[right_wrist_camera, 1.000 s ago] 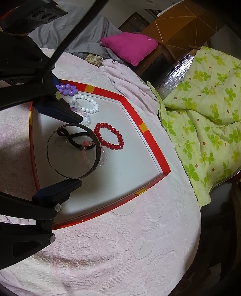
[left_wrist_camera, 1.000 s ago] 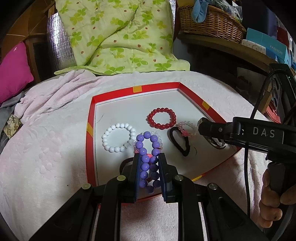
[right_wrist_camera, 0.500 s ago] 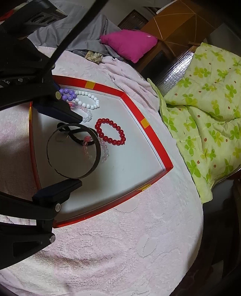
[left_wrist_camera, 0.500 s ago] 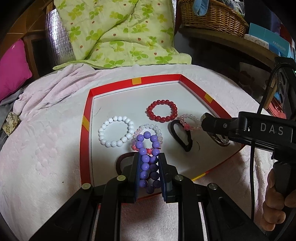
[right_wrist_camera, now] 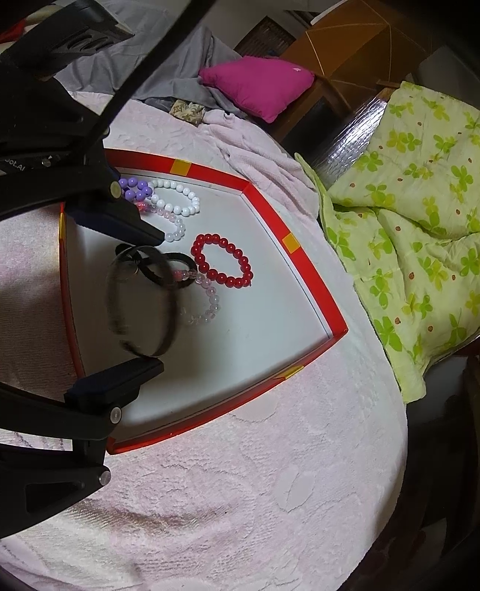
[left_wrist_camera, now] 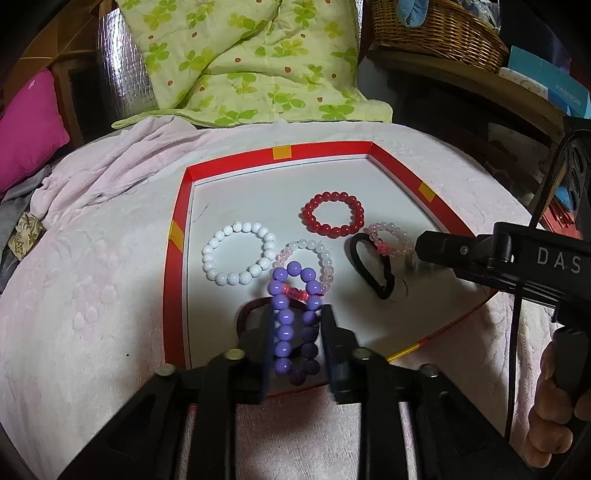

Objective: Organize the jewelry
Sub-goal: 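Lower the purple bracelet and silver bangle into the tray and open both tools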

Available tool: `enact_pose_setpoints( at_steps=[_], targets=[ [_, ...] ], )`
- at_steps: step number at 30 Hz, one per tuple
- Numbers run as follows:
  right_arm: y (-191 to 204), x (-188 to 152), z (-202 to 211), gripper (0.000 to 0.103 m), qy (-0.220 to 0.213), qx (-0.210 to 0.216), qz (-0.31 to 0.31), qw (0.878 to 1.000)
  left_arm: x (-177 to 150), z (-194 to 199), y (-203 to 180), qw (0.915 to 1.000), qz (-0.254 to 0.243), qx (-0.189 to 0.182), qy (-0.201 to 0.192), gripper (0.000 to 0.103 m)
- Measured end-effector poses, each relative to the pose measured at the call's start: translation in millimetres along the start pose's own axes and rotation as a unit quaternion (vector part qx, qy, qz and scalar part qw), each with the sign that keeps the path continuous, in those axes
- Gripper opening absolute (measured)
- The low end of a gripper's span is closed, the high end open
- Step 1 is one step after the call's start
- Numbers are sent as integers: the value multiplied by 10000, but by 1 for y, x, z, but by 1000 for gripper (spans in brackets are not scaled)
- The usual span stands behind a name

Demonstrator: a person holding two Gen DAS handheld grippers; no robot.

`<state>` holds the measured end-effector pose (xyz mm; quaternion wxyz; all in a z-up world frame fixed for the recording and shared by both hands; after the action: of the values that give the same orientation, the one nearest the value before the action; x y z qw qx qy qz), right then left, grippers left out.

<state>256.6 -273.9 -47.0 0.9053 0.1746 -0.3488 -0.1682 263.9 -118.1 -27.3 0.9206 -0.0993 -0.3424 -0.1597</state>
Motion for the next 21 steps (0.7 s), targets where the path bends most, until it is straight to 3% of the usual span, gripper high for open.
enact_pose_setpoints(
  at_steps=[4,9,18,21],
  targets=[
    [-2,0,3,67,31,34,-71,10000,1,7,-2,9998,-77,102,-121,49],
    [-1,1,14,67,-45,87,-79,9999,4,17,0,9996,-16,118,-249,60],
    [7,1,46,67,-347,108,19,9993,-2,33,1,9993,-4,202,-307,61],
    [11,-1,55,67,-428,109,95,9990,-4,39,2,9992,21,219,-331,66]
  ],
)
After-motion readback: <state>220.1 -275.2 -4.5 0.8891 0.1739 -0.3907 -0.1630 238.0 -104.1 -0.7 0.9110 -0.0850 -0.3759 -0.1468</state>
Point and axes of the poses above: each gripper's, at about its wrist camera, not at the fingertips, and z roughly against the way its jaws point, y to its left, x to its top, the point moved 4 cm from there along -z, roughly the way its jaws point, and after that the axes turned 7 degrees about z, right-handed, at the moved point
